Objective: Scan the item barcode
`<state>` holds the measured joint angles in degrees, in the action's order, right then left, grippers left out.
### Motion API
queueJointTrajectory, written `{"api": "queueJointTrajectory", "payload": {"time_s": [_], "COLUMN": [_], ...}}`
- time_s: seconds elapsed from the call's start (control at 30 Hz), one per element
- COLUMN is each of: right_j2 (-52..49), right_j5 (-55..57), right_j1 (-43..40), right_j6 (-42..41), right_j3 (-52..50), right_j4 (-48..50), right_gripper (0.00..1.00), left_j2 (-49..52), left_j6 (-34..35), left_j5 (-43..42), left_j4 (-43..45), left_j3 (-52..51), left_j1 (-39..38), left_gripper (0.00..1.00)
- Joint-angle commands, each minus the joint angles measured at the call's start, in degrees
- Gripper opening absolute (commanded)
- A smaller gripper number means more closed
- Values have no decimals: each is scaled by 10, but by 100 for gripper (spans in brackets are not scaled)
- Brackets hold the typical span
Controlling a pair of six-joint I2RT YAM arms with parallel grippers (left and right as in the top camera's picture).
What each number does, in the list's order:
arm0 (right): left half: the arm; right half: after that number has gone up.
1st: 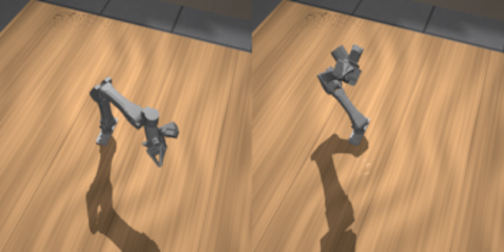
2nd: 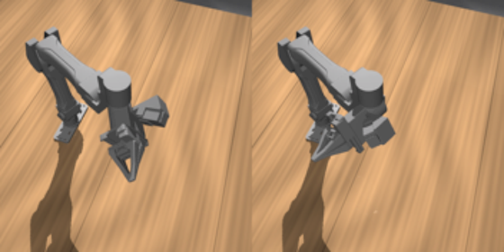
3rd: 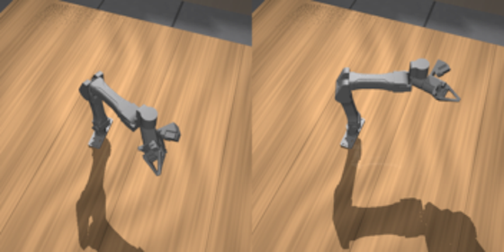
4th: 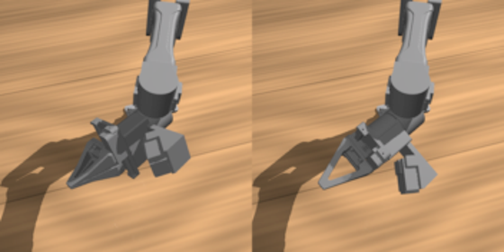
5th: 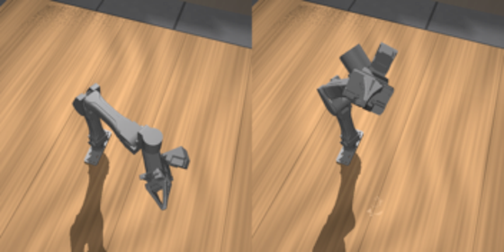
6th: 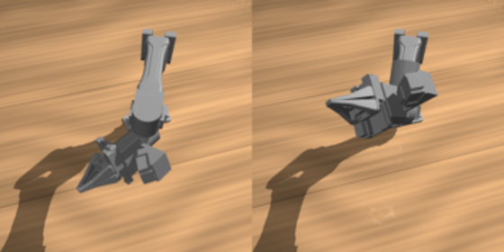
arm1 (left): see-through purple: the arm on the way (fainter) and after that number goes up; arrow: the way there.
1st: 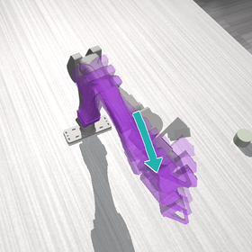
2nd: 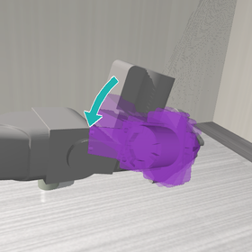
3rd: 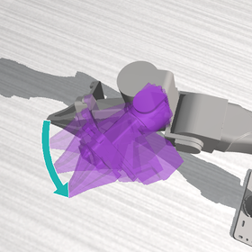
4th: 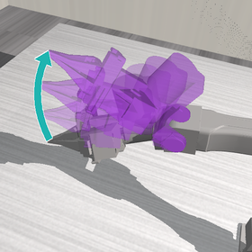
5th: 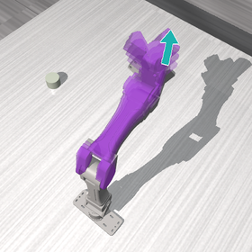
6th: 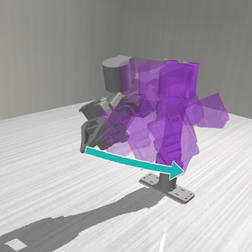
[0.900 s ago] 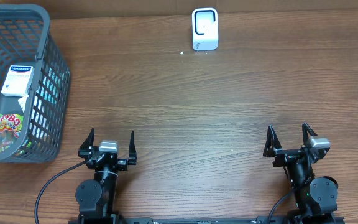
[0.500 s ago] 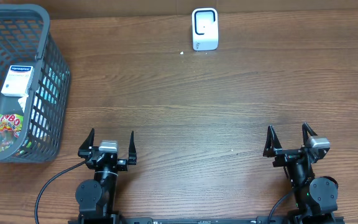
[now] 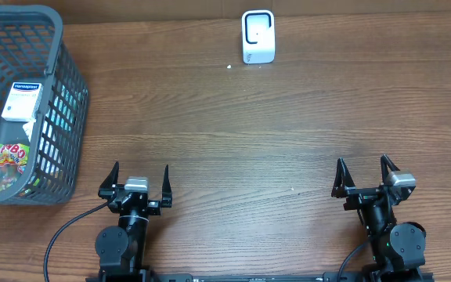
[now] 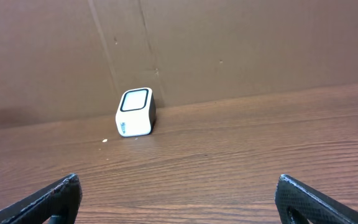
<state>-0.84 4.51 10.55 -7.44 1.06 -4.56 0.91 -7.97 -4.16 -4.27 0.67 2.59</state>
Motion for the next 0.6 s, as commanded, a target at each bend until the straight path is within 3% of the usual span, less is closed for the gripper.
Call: {"api": "queueJointTrajectory", "payload": {"time_s": [0.0, 0.57], "right_j2": [5, 5], "right_j5": [4, 4], "right_j1": [2, 2], "right_j6": [2, 2], "right_j3": [-6, -6], "right_j4": [2, 2], "right_gripper": [100, 100], "left_j2": [-4, -4], "left_j6": [-12, -12], "left_j5": [5, 6], "left_j4": [1, 1], "left_j3": [-4, -4], "left_j1": [-4, -4], "left_gripper": [100, 100]}}
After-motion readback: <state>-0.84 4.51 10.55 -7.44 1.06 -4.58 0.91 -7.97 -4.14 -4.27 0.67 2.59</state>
